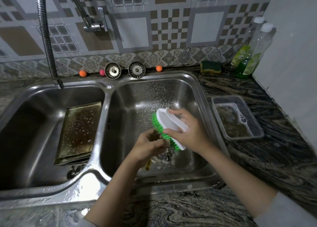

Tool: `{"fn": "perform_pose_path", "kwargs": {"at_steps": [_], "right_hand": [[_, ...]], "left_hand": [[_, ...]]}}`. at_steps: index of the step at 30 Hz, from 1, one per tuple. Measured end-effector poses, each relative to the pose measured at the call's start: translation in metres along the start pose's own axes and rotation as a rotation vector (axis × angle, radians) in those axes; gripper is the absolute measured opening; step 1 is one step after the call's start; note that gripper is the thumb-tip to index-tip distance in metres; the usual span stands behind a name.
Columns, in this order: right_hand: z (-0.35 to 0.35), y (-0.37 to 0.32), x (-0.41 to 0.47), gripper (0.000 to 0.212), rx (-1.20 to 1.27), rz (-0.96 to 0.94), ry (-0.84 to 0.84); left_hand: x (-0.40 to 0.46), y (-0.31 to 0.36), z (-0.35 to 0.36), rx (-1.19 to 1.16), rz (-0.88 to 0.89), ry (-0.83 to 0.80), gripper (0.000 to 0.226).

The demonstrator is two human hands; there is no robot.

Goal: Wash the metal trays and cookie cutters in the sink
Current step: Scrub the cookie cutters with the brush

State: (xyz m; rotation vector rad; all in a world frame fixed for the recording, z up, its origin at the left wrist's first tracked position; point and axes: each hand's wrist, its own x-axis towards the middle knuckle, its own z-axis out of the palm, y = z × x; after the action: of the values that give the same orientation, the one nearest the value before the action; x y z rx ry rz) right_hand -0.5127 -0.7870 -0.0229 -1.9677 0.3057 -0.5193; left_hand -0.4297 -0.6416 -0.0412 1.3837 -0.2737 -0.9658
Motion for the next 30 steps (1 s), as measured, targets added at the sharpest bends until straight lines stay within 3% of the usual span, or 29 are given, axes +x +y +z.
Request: {"fn": "perform_pose_path", "kwargs": {"at_steps": [3, 5, 9, 17, 21, 23, 28, 30], "right_hand": [[-0.005, 0.009, -0.001, 0.05, 0.001, 0.083, 0.08], [-0.001, 0.013, -0.004, 0.048, 0.152, 0.226, 0.161], [0.031, 0.011, -0.012, 0.051, 0.383, 0.406, 0.257], [0.052, 0.008, -0.003, 0.045, 0.394, 0.6, 0.307], [0.039, 0.013, 0.002, 0.04, 0.379, 0.715, 0.429], [0.03, 0.013, 0.001, 0.041, 0.424, 0.738, 0.474], [0.033, -0.011, -0.021, 0.037, 0.535, 0.682, 0.312], [0.038, -0.013, -0.021, 0.039, 0.492, 0.656, 0.353]], "left_hand": [[-0.003, -0.002, -0.01, -0.162, 0.02, 0.044, 0.043], [-0.004, -0.002, -0.012, -0.221, 0.049, 0.054, 0.051], [-0.007, -0.006, -0.002, -0.301, 0.132, 0.013, 0.048], [-0.017, -0.018, -0.011, -0.272, 0.126, 0.058, 0.042], [-0.025, -0.027, -0.013, -0.192, 0.099, 0.052, 0.044], [-0.025, -0.028, -0.014, -0.198, 0.091, 0.056, 0.039], [-0.017, -0.027, -0.015, -0.274, 0.104, 0.08, 0.037], [-0.017, -0.027, -0.013, -0.242, 0.101, 0.042, 0.042]]}}
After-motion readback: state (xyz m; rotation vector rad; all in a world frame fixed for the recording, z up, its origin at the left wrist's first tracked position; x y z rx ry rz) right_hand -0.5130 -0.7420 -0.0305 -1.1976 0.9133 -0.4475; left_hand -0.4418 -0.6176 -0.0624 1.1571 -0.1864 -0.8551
